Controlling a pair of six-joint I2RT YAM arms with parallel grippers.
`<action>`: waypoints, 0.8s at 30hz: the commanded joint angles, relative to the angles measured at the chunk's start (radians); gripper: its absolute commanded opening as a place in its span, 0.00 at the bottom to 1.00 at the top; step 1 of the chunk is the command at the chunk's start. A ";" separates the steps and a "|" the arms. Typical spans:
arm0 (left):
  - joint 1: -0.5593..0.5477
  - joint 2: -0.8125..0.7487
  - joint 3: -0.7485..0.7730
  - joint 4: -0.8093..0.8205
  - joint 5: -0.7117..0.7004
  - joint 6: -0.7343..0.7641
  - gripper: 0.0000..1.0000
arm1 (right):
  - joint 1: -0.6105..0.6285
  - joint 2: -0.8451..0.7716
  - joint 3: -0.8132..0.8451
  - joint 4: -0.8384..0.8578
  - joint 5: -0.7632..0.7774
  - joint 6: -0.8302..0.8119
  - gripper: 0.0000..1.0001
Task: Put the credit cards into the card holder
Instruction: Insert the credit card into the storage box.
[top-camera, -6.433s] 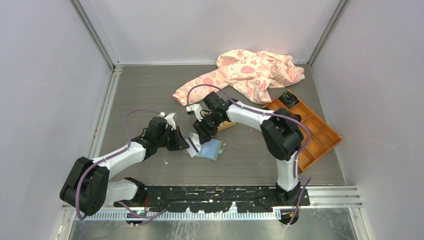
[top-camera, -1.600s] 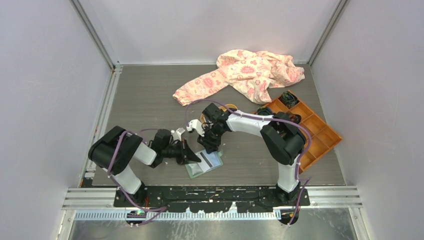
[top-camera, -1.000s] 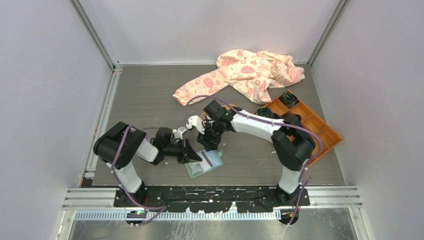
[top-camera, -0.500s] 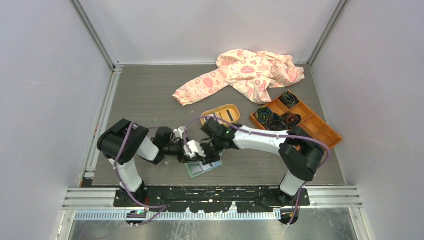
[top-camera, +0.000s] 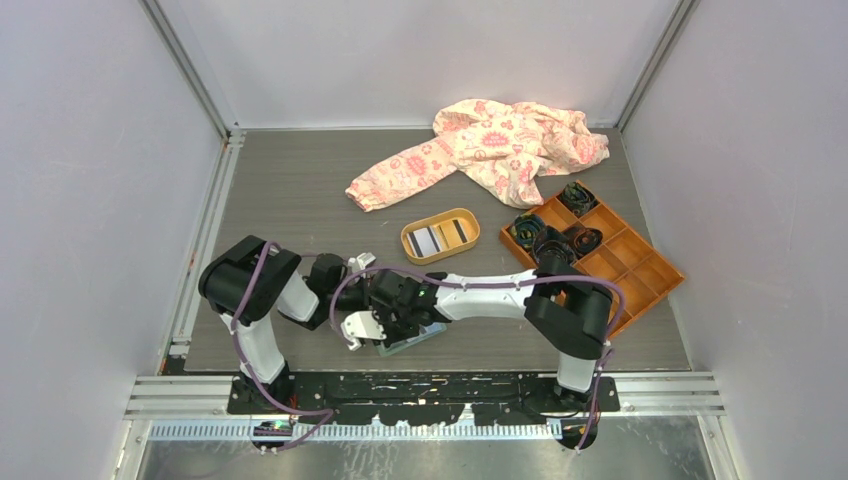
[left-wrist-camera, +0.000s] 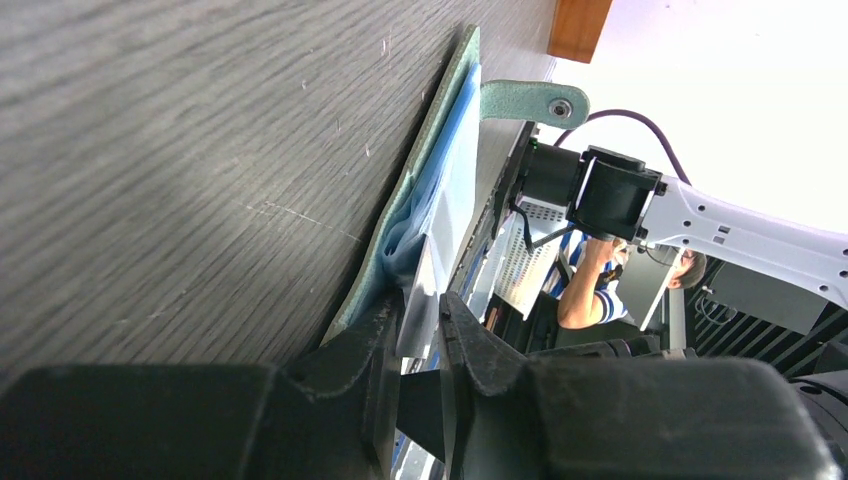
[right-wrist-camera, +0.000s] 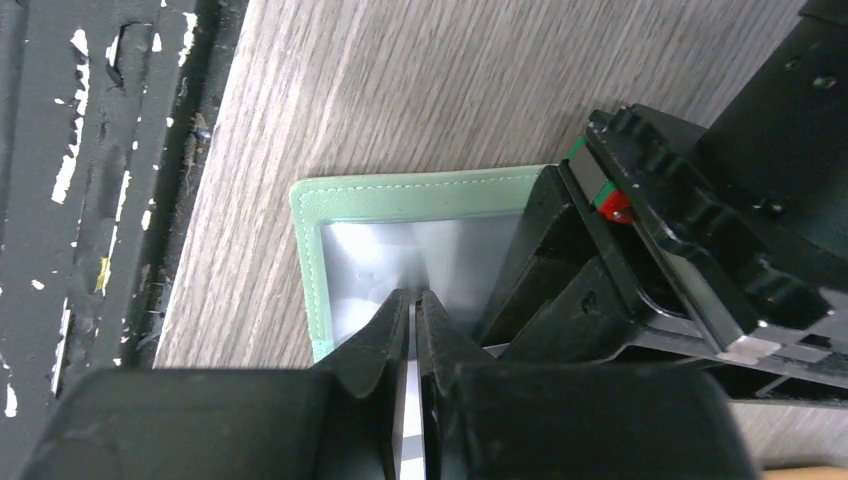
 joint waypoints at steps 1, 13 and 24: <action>0.004 0.037 -0.009 -0.049 -0.142 0.039 0.23 | 0.016 0.003 0.039 0.029 0.116 -0.013 0.13; 0.003 0.031 -0.010 -0.059 -0.145 0.048 0.24 | 0.001 -0.030 0.004 0.002 0.223 -0.122 0.13; 0.007 0.011 -0.009 -0.084 -0.151 0.057 0.28 | -0.053 -0.074 -0.038 -0.012 0.239 -0.178 0.13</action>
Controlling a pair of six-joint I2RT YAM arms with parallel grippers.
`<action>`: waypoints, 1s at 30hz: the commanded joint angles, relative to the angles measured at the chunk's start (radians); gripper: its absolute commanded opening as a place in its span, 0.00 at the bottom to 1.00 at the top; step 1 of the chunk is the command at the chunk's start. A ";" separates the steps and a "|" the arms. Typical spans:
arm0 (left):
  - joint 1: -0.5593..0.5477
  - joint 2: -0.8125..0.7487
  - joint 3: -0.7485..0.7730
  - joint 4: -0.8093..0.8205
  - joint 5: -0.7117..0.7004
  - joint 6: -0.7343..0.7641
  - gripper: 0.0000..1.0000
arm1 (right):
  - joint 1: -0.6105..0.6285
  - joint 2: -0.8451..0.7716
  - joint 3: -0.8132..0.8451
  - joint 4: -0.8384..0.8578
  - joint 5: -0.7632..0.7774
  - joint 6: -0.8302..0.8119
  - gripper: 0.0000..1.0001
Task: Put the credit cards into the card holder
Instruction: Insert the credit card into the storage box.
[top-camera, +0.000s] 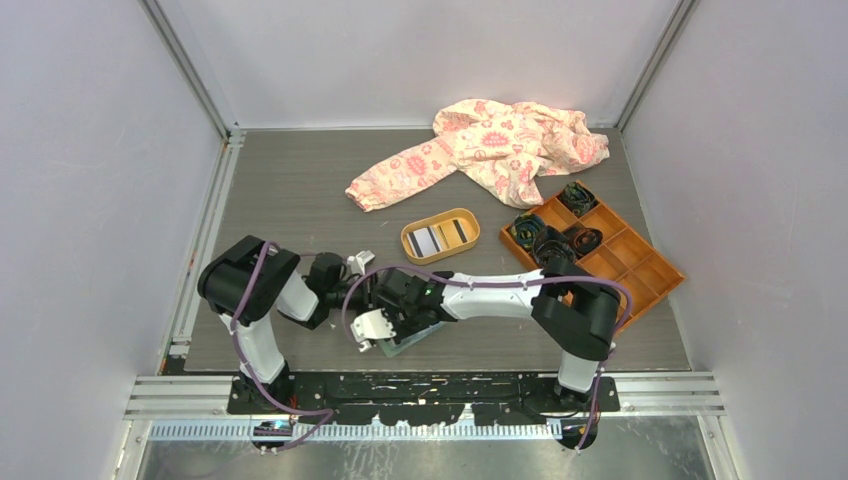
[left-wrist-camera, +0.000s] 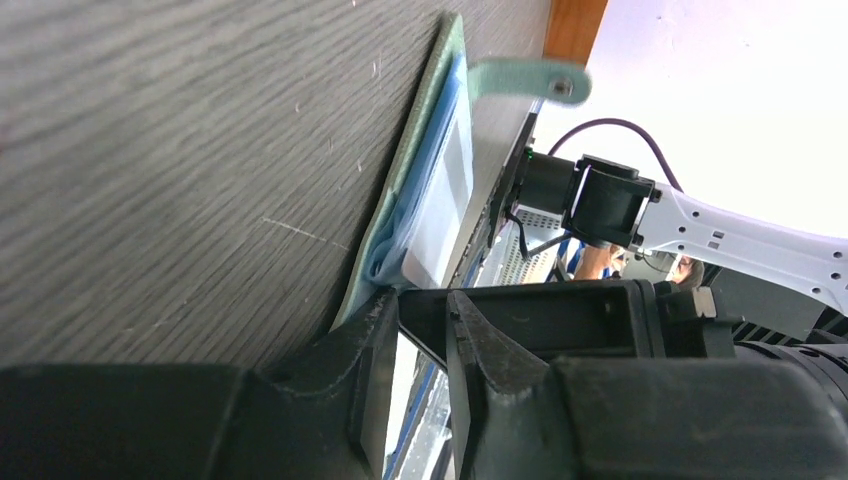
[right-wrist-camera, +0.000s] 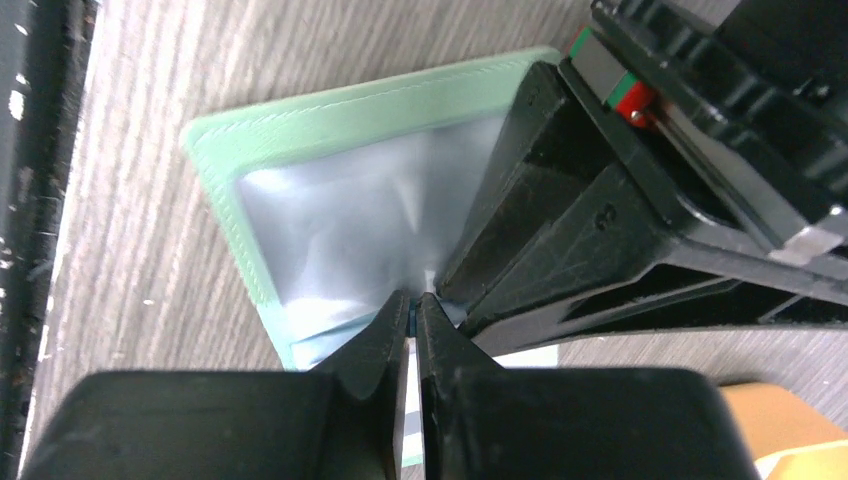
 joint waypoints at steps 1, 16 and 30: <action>0.004 0.011 -0.009 -0.093 -0.148 0.066 0.28 | -0.042 -0.050 -0.006 0.008 0.083 -0.067 0.13; 0.010 -0.100 0.009 -0.168 -0.163 0.067 0.32 | -0.113 -0.080 0.012 -0.042 -0.001 -0.038 0.16; 0.010 -0.591 0.088 -0.742 -0.298 0.262 0.32 | -0.392 -0.131 0.084 -0.088 -0.472 0.297 0.35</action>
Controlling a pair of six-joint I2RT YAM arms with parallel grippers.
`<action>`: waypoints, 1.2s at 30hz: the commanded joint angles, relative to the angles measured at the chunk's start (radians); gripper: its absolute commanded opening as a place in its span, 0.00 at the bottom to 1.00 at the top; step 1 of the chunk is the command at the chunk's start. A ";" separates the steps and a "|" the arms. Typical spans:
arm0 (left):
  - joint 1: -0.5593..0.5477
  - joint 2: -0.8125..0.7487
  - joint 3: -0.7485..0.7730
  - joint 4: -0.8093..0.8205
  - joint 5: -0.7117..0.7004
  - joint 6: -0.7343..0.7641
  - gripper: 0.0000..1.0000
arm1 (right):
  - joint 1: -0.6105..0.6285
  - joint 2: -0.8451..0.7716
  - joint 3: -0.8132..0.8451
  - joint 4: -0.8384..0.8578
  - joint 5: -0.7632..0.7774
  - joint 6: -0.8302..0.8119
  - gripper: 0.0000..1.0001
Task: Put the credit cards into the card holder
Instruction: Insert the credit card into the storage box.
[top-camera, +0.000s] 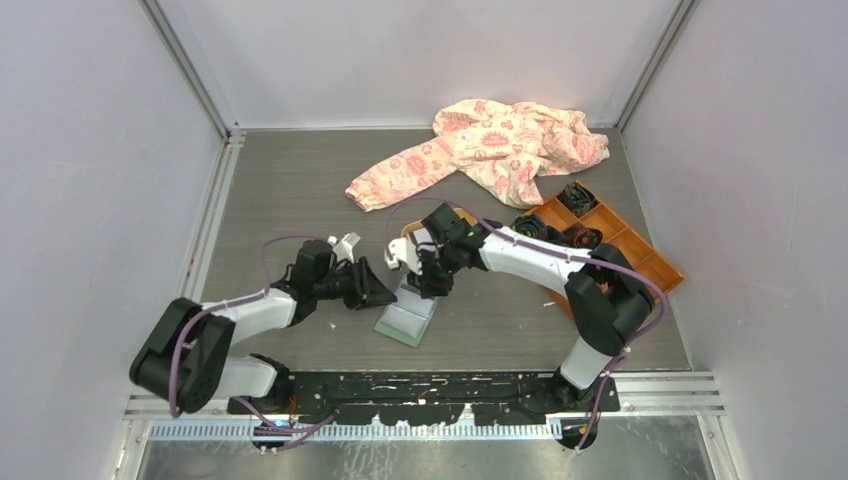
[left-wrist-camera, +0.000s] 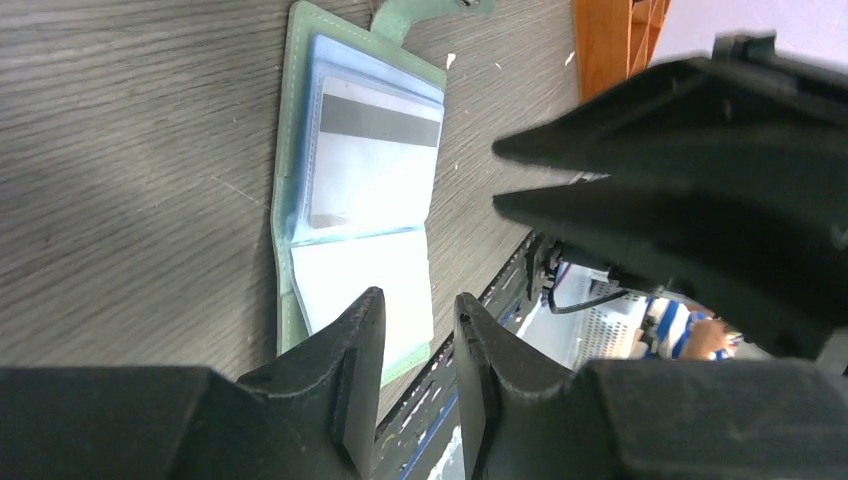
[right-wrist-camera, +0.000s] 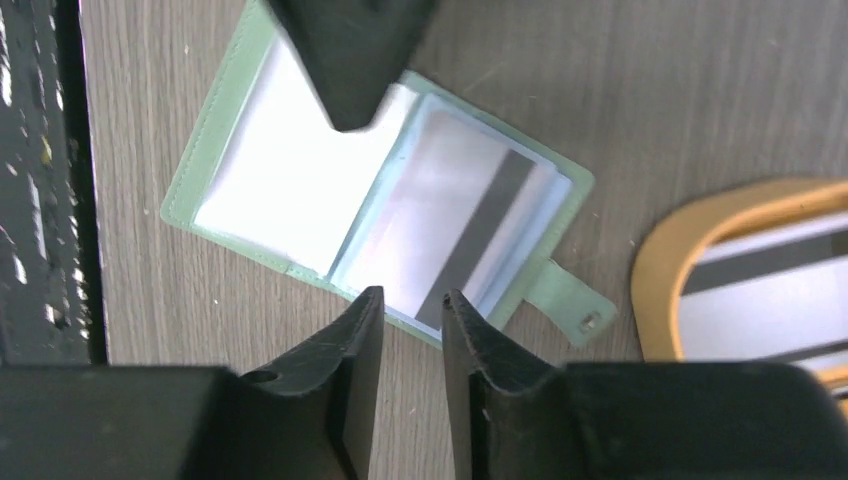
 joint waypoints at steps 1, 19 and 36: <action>0.004 -0.143 0.035 -0.212 -0.068 0.110 0.32 | -0.064 -0.020 0.053 0.050 -0.121 0.217 0.37; 0.007 -0.803 -0.172 -0.368 -0.380 0.110 0.66 | -0.101 0.206 0.192 -0.036 -0.031 0.452 0.43; -0.018 -0.760 -0.258 -0.374 -0.247 -0.125 0.64 | -0.130 0.221 0.156 -0.034 -0.029 0.522 0.39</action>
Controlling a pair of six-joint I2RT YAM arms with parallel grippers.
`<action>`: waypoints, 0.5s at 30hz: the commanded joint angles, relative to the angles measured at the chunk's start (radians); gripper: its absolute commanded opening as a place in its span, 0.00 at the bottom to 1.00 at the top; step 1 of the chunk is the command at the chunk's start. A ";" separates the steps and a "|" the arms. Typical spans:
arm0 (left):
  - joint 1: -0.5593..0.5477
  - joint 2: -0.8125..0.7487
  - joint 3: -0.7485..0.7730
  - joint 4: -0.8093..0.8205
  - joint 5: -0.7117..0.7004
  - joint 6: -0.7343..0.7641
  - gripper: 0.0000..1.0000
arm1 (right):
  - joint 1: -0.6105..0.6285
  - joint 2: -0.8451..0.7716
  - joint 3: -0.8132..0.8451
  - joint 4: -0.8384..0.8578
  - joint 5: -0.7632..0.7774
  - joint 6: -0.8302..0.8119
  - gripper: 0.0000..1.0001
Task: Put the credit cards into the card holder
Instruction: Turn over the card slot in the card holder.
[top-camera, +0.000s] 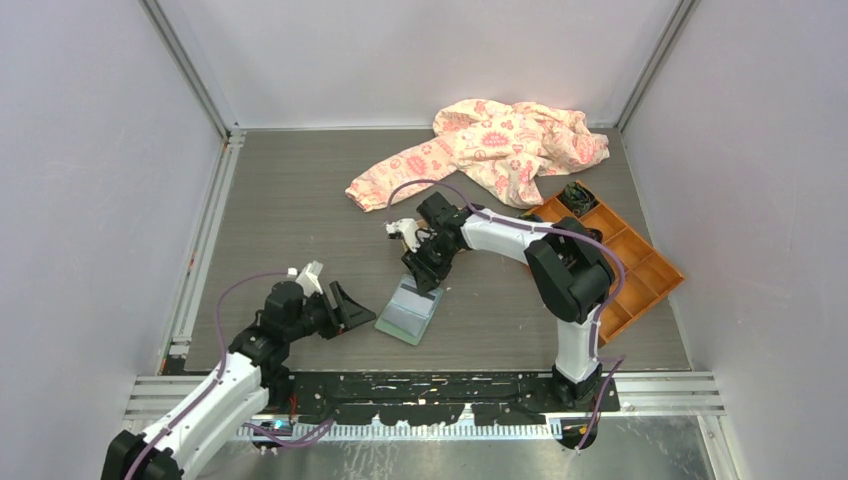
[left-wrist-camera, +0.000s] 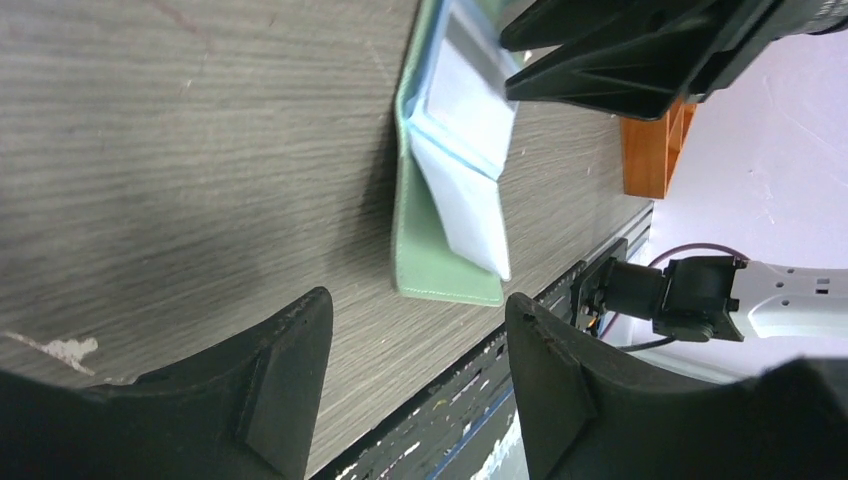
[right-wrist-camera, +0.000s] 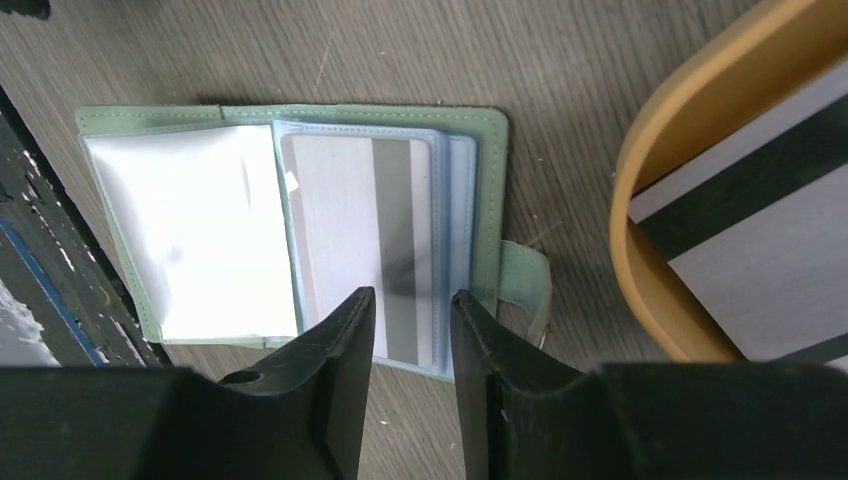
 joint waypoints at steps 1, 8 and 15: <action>-0.037 0.032 -0.022 0.090 0.022 -0.114 0.64 | -0.014 -0.043 -0.036 0.042 -0.010 0.063 0.38; -0.242 0.048 -0.011 0.142 -0.235 -0.214 0.66 | -0.017 -0.095 -0.139 0.142 -0.003 0.163 0.33; -0.344 0.209 0.012 0.280 -0.341 -0.256 0.65 | -0.019 -0.126 -0.198 0.206 -0.045 0.253 0.29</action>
